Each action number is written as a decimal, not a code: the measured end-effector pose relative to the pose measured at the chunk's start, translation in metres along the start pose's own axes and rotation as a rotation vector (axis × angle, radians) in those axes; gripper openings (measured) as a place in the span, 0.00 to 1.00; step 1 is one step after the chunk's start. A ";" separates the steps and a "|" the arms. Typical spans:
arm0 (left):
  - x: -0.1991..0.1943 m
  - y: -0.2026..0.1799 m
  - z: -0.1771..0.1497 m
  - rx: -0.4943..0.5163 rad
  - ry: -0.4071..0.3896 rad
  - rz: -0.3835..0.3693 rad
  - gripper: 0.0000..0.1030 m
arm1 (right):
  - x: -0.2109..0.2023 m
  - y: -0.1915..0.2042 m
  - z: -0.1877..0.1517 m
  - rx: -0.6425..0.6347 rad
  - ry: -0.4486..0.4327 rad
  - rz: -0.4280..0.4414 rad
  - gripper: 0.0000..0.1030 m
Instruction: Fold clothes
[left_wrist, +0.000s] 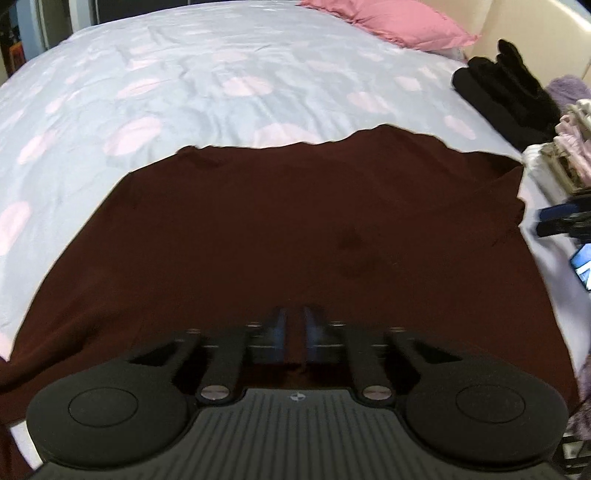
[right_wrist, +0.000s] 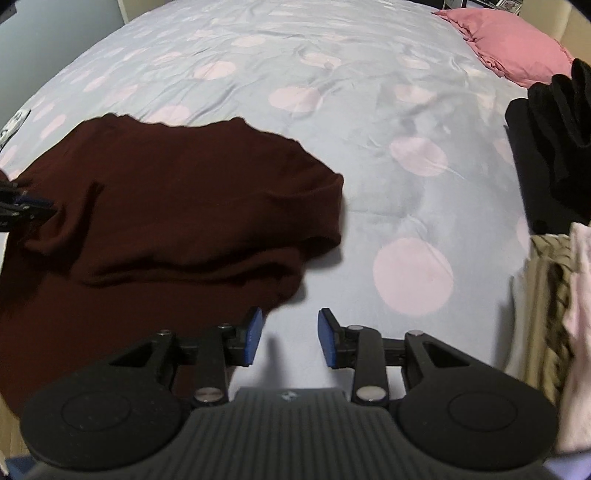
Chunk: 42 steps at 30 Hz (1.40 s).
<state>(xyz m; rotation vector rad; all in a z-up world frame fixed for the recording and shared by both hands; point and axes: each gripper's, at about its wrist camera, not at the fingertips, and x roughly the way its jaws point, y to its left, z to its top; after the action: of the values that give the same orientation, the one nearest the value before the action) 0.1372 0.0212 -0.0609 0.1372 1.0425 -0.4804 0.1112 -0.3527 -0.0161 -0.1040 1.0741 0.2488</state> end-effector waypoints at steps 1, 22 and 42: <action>-0.002 -0.001 0.001 -0.004 -0.007 -0.002 0.02 | 0.006 -0.002 0.002 0.006 -0.009 0.003 0.36; -0.080 0.107 0.022 -0.284 -0.194 0.328 0.01 | 0.022 0.013 0.005 -0.044 -0.041 0.055 0.09; -0.062 0.120 0.016 -0.257 -0.143 0.400 0.01 | 0.025 0.022 -0.009 -0.129 -0.073 0.035 0.27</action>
<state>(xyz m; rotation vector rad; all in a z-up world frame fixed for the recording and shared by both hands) 0.1773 0.1422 -0.0134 0.0779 0.8988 0.0082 0.1093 -0.3292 -0.0419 -0.1902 0.9877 0.3510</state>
